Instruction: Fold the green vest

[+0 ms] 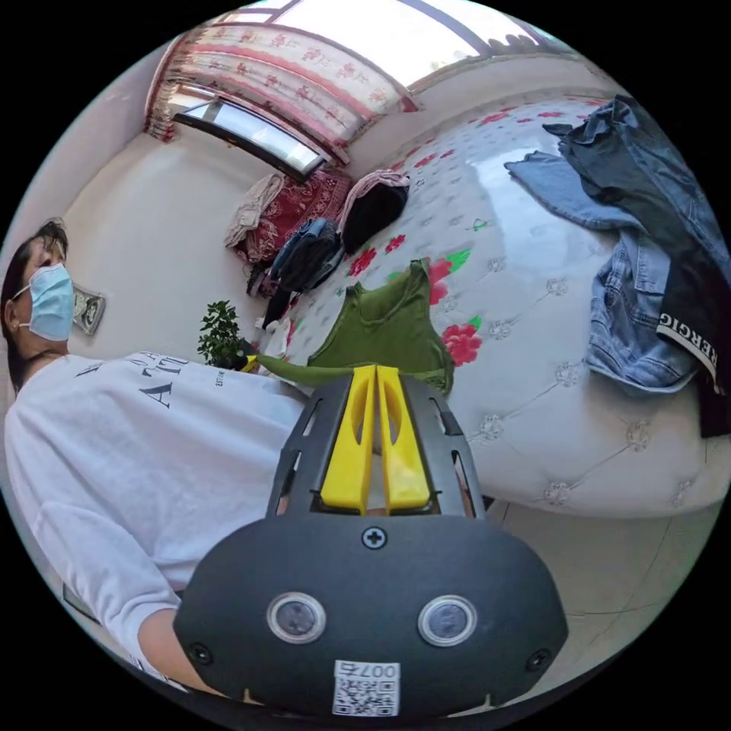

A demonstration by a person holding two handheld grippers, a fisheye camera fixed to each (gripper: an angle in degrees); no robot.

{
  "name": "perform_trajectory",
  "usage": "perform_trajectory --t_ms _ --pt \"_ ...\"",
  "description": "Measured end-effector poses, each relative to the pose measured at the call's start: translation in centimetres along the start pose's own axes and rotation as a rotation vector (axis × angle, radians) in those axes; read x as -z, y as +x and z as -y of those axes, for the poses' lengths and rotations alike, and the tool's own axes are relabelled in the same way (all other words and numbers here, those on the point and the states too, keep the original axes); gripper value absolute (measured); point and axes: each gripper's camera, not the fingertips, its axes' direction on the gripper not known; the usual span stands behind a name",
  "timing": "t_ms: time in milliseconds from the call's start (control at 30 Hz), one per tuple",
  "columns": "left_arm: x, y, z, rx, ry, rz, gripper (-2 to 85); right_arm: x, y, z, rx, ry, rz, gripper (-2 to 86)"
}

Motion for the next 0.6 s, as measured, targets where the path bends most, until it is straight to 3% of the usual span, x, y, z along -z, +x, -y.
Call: perform_trajectory --t_ms 167,400,600 --pt "-1.3 0.0 5.6 -0.059 -0.043 0.034 -0.9 0.4 2.9 4.3 -0.010 -0.003 0.032 -0.2" --pt "-7.2 -5.1 19.2 0.100 0.045 0.162 0.7 -3.2 8.4 18.0 -0.023 -0.047 -0.001 0.1" --pt "-12.7 -9.1 24.1 0.216 0.060 0.382 8.2 -9.4 15.8 23.6 -0.211 0.002 -0.233 2.3"
